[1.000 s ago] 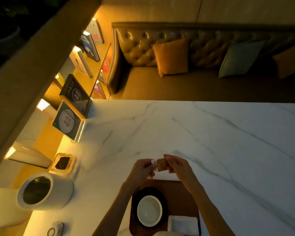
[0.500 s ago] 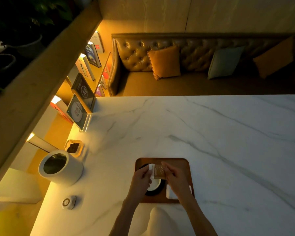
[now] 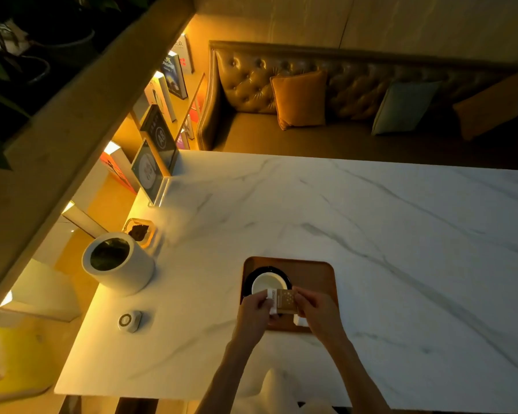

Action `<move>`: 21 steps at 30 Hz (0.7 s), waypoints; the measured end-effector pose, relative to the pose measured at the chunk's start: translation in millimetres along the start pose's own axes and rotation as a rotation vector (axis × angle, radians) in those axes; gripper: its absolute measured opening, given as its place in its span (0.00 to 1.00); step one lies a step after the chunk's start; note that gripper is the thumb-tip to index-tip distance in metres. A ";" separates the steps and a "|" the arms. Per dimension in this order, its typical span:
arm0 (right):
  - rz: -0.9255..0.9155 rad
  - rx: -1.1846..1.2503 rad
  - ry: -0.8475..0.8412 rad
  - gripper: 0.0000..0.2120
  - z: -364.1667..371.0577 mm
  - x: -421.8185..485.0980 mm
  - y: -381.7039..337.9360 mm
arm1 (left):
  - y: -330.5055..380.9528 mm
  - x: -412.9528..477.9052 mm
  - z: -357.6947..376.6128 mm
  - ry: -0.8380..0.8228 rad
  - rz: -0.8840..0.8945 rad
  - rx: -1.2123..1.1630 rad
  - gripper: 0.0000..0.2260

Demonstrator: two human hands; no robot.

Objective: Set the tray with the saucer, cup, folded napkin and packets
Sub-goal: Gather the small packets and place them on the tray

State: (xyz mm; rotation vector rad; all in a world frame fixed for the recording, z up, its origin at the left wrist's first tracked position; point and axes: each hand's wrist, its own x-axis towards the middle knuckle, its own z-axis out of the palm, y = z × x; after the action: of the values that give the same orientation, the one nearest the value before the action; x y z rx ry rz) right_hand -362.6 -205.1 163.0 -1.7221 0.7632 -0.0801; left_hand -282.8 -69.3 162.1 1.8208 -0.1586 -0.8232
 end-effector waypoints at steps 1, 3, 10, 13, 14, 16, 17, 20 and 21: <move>0.000 -0.024 -0.021 0.09 -0.4 0.5 -1.6 | -0.9 1.7 1.1 0.007 -0.002 0.025 0.11; -0.005 -0.041 -0.034 0.09 -6.7 3.4 -3.9 | 1.6 6.2 6.8 -0.003 0.002 0.028 0.11; 0.123 0.054 0.066 0.10 -52.4 24.2 0.1 | 16.3 32.7 31.5 -0.137 -0.037 -0.154 0.10; 0.186 0.103 0.066 0.09 -69.9 36.0 8.9 | 19.2 46.3 48.1 -0.120 -0.083 -0.226 0.09; 0.209 0.115 0.059 0.09 -74.9 40.0 12.7 | 18.7 51.7 54.5 -0.110 -0.098 -0.218 0.10; 0.257 0.122 0.048 0.10 -84.0 50.2 21.9 | 15.6 63.3 67.5 -0.086 -0.112 -0.147 0.11; 0.279 0.111 0.047 0.10 -88.1 56.1 27.3 | 13.3 69.4 73.9 -0.071 -0.113 -0.088 0.10; 0.327 0.058 0.040 0.12 -96.7 76.1 44.5 | 7.6 89.4 93.0 -0.046 -0.116 0.063 0.10; 0.343 0.045 0.036 0.12 -98.2 84.2 50.4 | 5.6 97.1 99.4 -0.044 -0.117 0.087 0.10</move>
State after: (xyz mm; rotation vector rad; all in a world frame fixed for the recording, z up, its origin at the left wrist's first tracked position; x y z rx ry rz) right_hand -361.9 -337.2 120.1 -1.5286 1.0648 0.1061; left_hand -268.1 -195.0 104.6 1.9090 -0.1185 -0.9523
